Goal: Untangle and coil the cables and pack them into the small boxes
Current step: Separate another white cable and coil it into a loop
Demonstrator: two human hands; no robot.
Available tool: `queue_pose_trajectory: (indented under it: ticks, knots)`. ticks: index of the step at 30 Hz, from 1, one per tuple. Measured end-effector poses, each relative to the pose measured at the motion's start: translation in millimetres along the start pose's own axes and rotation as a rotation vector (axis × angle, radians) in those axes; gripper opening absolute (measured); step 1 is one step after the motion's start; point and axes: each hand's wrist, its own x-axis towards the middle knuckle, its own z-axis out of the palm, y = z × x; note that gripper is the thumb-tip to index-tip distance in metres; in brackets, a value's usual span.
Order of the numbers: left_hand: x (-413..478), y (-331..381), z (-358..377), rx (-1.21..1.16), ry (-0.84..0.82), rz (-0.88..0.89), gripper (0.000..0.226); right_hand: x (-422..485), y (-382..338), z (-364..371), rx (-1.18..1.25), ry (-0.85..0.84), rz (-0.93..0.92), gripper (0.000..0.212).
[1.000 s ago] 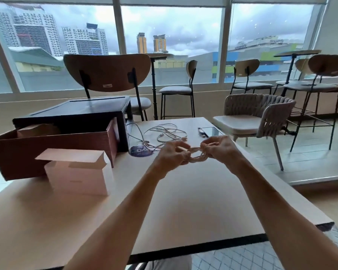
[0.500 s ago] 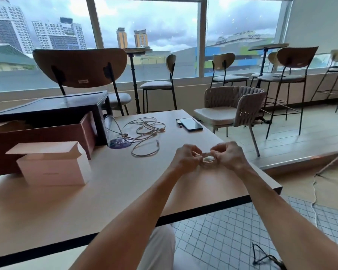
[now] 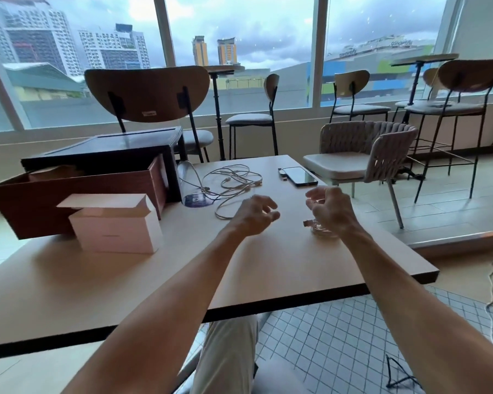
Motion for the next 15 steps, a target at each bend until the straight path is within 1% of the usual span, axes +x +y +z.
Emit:
queue_pose_trajectory:
  ticks: [2, 4, 7, 9, 12, 15]
  knots:
    - [1, -13, -11, 0.071, 0.049, -0.029, 0.032, 3, -12, 8, 0.012, -0.057, -0.047, 0.022]
    - [5, -30, -23, 0.139, 0.090, -0.073, 0.033, 8, -25, 19, 0.020, -0.150, -0.101, 0.021]
    - [11, -61, -37, 0.230, 0.099, -0.160, 0.032, 22, -44, 45, 0.009, -0.295, -0.164, 0.023]
    - [11, -77, -39, 0.250, 0.078, -0.199, 0.028, 29, -51, 64, 0.001, -0.370, -0.160, 0.025]
    - [18, -96, -43, 0.225, 0.111, -0.212, 0.010, 42, -55, 97, -0.038, -0.445, -0.122, 0.026]
    - [25, -106, -47, 0.209, 0.100, -0.191, 0.004, 47, -52, 124, -0.093, -0.491, -0.088, 0.021]
